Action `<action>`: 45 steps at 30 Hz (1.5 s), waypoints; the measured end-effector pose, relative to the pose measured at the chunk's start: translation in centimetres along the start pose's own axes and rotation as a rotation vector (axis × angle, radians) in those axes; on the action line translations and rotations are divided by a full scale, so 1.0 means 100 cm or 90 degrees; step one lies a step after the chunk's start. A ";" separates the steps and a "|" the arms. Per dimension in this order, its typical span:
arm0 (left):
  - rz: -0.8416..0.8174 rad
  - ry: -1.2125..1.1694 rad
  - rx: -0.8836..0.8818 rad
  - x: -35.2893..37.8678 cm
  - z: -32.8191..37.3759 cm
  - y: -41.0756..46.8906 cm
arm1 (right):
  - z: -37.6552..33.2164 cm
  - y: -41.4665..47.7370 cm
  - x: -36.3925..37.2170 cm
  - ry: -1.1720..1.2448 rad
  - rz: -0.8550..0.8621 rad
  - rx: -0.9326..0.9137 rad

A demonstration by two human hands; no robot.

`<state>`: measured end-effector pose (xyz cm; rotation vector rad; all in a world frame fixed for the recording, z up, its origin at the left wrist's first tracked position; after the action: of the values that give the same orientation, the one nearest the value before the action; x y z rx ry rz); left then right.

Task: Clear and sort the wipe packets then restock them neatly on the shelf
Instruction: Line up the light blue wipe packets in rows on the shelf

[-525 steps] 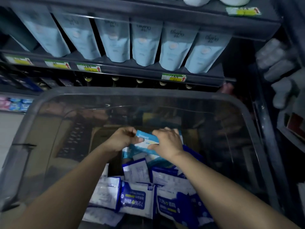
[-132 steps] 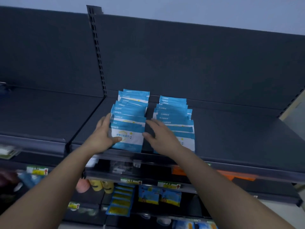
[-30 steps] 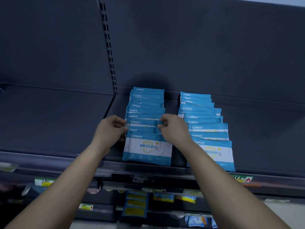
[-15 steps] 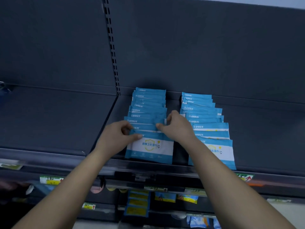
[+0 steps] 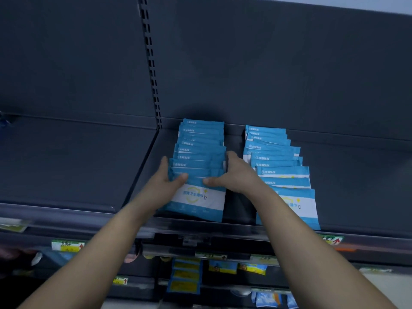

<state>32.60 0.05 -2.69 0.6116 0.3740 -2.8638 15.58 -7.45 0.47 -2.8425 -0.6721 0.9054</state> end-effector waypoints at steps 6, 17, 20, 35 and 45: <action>-0.004 -0.066 -0.045 0.009 0.001 0.015 | 0.002 0.008 0.003 0.123 0.041 0.017; -0.017 -0.204 -0.082 -0.003 0.024 0.067 | 0.002 0.040 0.011 0.315 0.082 0.045; -0.031 -0.240 -0.087 0.003 0.024 0.073 | 0.007 0.049 0.012 0.319 0.089 0.037; -0.056 -0.235 -0.057 0.002 0.031 0.086 | 0.005 0.072 0.013 0.246 0.071 0.067; 0.148 0.137 0.123 -0.019 0.061 0.094 | -0.022 0.044 -0.049 -0.087 0.213 -0.118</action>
<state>34.24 -10.39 1.63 0.9354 0.0490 -2.6364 14.96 -13.39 3.94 -3.1423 -0.3073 1.1471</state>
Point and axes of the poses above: each hand's wrist, its own y-axis towards the middle knuckle, its own x-axis out of the palm, z = x × y, the point moved 6 cm from there along y, towards the middle knuckle, and after that the axes turned 9 degrees about y, right-handed, at the moved point
